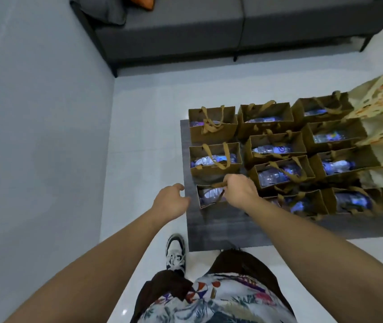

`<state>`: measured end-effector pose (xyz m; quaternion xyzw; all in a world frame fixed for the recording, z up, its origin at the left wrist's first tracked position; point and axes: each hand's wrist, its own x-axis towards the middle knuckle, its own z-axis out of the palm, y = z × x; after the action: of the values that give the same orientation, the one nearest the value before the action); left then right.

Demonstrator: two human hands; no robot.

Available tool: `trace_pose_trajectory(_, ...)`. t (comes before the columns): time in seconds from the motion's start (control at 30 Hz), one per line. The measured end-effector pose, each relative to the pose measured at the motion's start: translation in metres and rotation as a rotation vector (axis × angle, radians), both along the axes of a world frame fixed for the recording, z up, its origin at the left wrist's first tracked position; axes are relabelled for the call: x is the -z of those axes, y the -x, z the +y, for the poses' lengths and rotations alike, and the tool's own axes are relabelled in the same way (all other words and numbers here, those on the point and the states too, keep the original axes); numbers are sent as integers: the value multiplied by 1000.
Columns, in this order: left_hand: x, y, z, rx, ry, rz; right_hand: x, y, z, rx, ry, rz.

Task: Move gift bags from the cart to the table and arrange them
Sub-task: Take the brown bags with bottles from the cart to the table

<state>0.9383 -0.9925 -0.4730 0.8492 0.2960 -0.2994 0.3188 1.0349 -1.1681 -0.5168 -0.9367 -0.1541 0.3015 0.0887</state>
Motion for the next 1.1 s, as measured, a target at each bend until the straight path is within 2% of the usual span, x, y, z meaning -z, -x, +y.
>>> trace_pose_trajectory(0.17, -16, -19, 18, 181, -5, -88, -12, 0, 5, 149, 16, 29)
trace_pose_trajectory(0.3, -19, -17, 31, 267, -22, -82, -17, 5, 20, 122, 16, 45)
trace_pose_trajectory(0.4, -25, -22, 32, 340, -43, -96, -26, 7, 22, 103, 15, -3)
trace_pose_trajectory(0.57, -41, -50, -1, 487, -21, -211, -58, 20, -14, 321, -83, -138)
trace_pose_trajectory(0.67, -55, -61, -38, 603, 35, -277, -78, 47, -59, 521, -110, -226)
trace_pose_trajectory(0.77, -69, -66, -90, 818, 64, -324, -94, 82, -115, 698, -96, -234)
trace_pose_trajectory(1.1, -139, -20, -330, 1347, 3, -536, -162, 199, -298, 1055, -89, -461)
